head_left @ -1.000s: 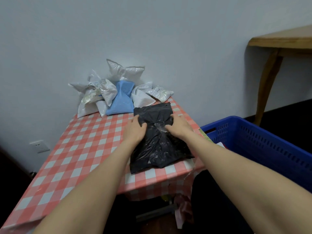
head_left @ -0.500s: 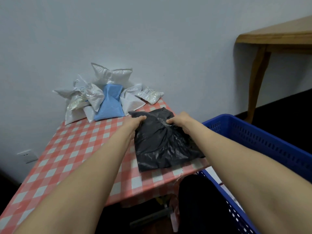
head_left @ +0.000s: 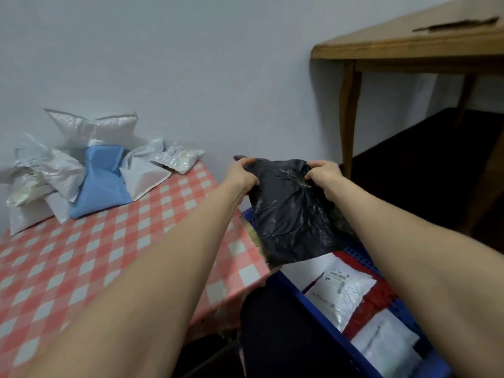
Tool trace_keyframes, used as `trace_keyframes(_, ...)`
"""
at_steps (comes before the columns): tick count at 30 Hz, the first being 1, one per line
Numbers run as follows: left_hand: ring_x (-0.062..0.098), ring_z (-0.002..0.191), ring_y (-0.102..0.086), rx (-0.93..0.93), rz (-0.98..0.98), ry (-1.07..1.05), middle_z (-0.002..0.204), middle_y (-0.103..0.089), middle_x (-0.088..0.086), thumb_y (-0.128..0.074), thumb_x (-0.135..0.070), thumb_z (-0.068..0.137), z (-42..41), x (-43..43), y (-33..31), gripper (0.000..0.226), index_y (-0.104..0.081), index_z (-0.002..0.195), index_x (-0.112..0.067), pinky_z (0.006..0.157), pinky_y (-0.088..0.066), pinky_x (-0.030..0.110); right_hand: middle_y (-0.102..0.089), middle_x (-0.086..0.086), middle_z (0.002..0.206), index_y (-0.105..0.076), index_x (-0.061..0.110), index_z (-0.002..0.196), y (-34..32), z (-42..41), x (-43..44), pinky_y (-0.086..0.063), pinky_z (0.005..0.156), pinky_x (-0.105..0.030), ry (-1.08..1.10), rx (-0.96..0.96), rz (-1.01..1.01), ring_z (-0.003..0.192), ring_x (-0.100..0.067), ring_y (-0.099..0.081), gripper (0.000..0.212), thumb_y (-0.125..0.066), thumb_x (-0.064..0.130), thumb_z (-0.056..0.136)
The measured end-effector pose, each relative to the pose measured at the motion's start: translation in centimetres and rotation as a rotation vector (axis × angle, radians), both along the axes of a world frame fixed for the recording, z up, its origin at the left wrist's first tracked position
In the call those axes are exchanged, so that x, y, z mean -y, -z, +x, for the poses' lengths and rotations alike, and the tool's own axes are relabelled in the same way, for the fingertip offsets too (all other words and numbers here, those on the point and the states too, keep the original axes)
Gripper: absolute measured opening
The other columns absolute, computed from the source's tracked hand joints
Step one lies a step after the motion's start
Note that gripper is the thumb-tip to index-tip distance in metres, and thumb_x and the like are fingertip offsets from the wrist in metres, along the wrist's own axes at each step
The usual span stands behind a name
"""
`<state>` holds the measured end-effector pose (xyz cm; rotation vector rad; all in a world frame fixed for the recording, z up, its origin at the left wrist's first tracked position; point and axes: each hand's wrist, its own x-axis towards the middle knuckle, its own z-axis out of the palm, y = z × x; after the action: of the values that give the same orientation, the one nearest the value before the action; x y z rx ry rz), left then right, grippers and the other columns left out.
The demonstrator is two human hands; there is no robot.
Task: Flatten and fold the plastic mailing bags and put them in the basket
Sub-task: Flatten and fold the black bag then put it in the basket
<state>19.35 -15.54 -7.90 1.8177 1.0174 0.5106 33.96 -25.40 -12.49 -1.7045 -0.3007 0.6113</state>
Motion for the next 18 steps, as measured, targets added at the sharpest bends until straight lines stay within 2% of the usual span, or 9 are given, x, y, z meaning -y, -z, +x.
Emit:
trace_keyframes(2, 0.032, 0.121, -0.052, -0.071, -0.028, 0.05, 0.135, -0.052, 0.015, -0.048, 0.019, 0.084, 2.4, 0.8, 1.6, 0.061, -0.046, 0.139, -0.007, 0.095, -0.046, 0.034, -0.065, -0.011, 0.116, -0.063, 0.009, 0.122, 1.8, 1.5, 1.0, -0.052, 0.094, -0.037, 0.045, -0.041, -0.022, 0.106, -0.028, -0.062, 0.037, -0.069, 0.015, 0.086)
trace_keyframes(5, 0.028, 0.117, -0.054, -0.17, -0.095, 0.092, 0.126, -0.056, 0.014, -0.047, 0.019, 0.085, 5.5, 1.1, 4.7, 0.05, -0.052, 0.131, 0.001, 0.095, -0.043, 0.029, -0.059, -0.015, 0.125, -0.052, -0.001, 0.128, 4.5, 3.2, 2.1, -0.047, 0.1, -0.041, 0.092, -0.119, -0.068, 0.112, -0.033, -0.058, 0.058, -0.07, 0.035, 0.086)
trace_keyframes(7, 0.018, 0.1, -0.055, -0.261, -0.111, 0.13, 0.107, -0.058, 0.008, -0.049, 0.016, 0.085, 7.0, 1.2, 6.5, 0.035, -0.062, 0.112, -0.003, 0.085, -0.047, 0.029, -0.058, -0.019, 0.125, -0.049, -0.004, 0.128, 6.4, 4.5, 2.5, -0.045, 0.101, -0.04, 0.116, -0.146, -0.118, 0.114, -0.035, -0.057, 0.053, -0.069, 0.026, 0.088)
trace_keyframes(9, 0.018, 0.086, -0.053, -0.374, -0.12, 0.17, 0.094, -0.054, 0.008, -0.05, 0.012, 0.087, 8.2, 1.3, 8.1, 0.022, -0.055, 0.089, -0.01, 0.071, -0.048, 0.028, -0.06, -0.017, 0.121, -0.051, -0.005, 0.125, 8.3, 5.7, 2.7, -0.045, 0.093, -0.036, 0.139, -0.19, -0.182, 0.112, -0.033, -0.058, 0.043, -0.067, 0.012, 0.089)
trace_keyframes(12, 0.025, 0.072, -0.055, -0.552, -0.139, 0.222, 0.083, -0.053, 0.013, -0.05, 0.008, 0.086, 9.5, 1.1, 10.5, 0.023, -0.045, 0.073, -0.01, 0.073, -0.048, 0.033, -0.061, -0.006, 0.116, -0.057, 0.0, 0.121, 11.0, 6.6, 2.4, -0.044, 0.086, -0.031, 0.143, -0.233, -0.221, 0.108, -0.028, -0.059, 0.033, -0.063, 0.001, 0.089)
trace_keyframes(14, 0.032, 0.079, -0.06, -0.687, -0.15, 0.287, 0.09, -0.057, 0.019, -0.05, 0.005, 0.088, 10.1, 1.0, 11.2, 0.014, -0.05, 0.077, -0.004, 0.07, -0.053, 0.037, -0.063, -0.006, 0.118, -0.062, 0.01, 0.125, 12.7, 7.2, 2.0, -0.046, 0.091, -0.033, 0.109, -0.216, -0.246, 0.108, -0.028, -0.06, 0.038, -0.058, -0.003, 0.089)
trace_keyframes(15, 0.035, 0.085, -0.063, -0.766, -0.141, 0.332, 0.095, -0.058, 0.022, -0.051, 0.0, 0.091, 10.2, 1.0, 11.3, 0.005, -0.054, 0.087, 0.001, 0.071, -0.055, 0.04, -0.063, -0.006, 0.118, -0.061, 0.013, 0.126, 13.5, 7.4, 1.8, -0.047, 0.094, -0.033, 0.08, -0.194, -0.259, 0.108, -0.028, -0.06, 0.04, -0.054, -0.004, 0.09)
trace_keyframes(17, 0.037, 0.099, -0.063, -0.893, -0.076, 0.389, 0.114, -0.057, 0.025, -0.054, -0.009, 0.094, 10.9, 0.1, 12.0, 0.025, -0.052, 0.114, 0.005, 0.079, -0.056, 0.044, -0.064, -0.005, 0.112, -0.064, 0.014, 0.123, 15.1, 7.6, 1.4, -0.048, 0.095, -0.033, 0.029, -0.163, -0.276, 0.108, -0.029, -0.06, 0.04, -0.05, -0.007, 0.091)
trace_keyframes(18, 0.037, 0.099, -0.063, -0.944, -0.028, 0.407, 0.119, -0.056, 0.026, -0.055, -0.011, 0.093, 11.1, -0.2, 12.0, 0.032, -0.049, 0.12, 0.005, 0.082, -0.055, 0.044, -0.064, -0.002, 0.104, -0.067, 0.015, 0.118, 16.1, 7.6, 1.1, -0.05, 0.095, -0.034, -0.009, -0.151, -0.283, 0.105, -0.03, -0.062, 0.041, -0.048, -0.008, 0.09)
